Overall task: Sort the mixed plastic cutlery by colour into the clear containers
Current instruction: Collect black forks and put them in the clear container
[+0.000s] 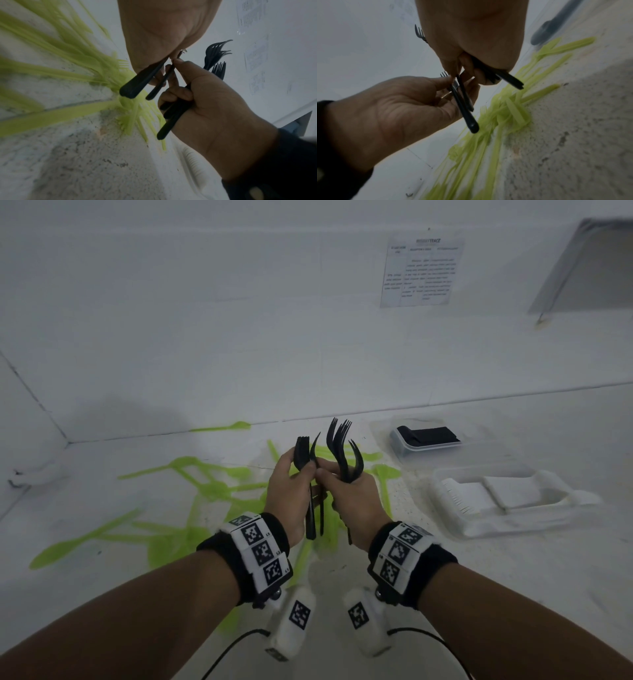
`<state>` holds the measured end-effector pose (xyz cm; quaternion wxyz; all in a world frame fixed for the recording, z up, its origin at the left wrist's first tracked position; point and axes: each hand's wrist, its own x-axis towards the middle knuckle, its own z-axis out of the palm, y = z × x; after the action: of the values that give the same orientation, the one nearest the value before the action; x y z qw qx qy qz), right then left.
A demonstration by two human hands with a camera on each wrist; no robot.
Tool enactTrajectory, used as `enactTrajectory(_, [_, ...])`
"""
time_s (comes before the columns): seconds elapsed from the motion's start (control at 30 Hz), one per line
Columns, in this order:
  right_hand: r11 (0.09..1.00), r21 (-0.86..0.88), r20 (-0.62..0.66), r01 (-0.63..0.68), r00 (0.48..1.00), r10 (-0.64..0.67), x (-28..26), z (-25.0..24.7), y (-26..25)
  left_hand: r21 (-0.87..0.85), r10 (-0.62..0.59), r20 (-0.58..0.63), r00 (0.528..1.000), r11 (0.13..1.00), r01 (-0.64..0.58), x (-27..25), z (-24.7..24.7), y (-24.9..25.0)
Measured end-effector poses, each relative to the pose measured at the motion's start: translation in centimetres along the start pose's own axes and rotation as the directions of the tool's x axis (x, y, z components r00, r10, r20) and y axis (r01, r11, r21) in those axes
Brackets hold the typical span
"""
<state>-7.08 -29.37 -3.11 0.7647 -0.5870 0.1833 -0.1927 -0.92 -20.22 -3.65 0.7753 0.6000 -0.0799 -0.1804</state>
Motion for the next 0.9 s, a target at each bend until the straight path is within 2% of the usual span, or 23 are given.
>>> enactTrajectory(0.17, [0.999,-0.034,-0.062,0.013,0.998,-0.015,0.5,-0.3,0.7,-0.015,0.042,-0.102,0.994,0.999,-0.043,0.2,-0.3,-0.1])
enactTrajectory(0.33, [0.996,-0.085,-0.023,0.013,1.0,-0.015,0.2,0.3,1.0,-0.061,-0.065,0.0,0.998,0.996,0.064,-0.5,0.9,0.6])
enactTrajectory(0.5, [0.996,-0.095,-0.005,0.004,1.0,-0.004,0.1,0.1,1.4,0.067,-0.047,0.038,0.998,0.997,0.044,-1.1,1.1,0.2])
enactTrajectory(0.6, [0.995,-0.096,0.043,-0.005,0.999,0.009,-0.1,0.1,1.1,0.056,-0.045,0.044,0.998,0.998,0.042,-1.1,0.9,0.1])
enactTrajectory(0.73, [0.985,-0.163,0.152,-0.059,0.985,0.084,-0.3,0.0,0.2,0.031,-0.053,-0.011,0.999,0.998,0.053,-1.0,0.1,0.6])
enactTrajectory(0.83, [0.984,-0.12,0.101,-0.134,0.984,0.147,-0.1,0.1,0.2,0.059,-0.03,-0.106,0.994,0.998,0.036,-0.5,-0.5,0.4])
enactTrajectory(0.9, [0.985,-0.098,0.066,-0.145,0.986,0.152,0.1,-0.1,0.5,0.079,-0.014,-0.123,0.992,0.997,0.024,-0.3,-0.7,0.4])
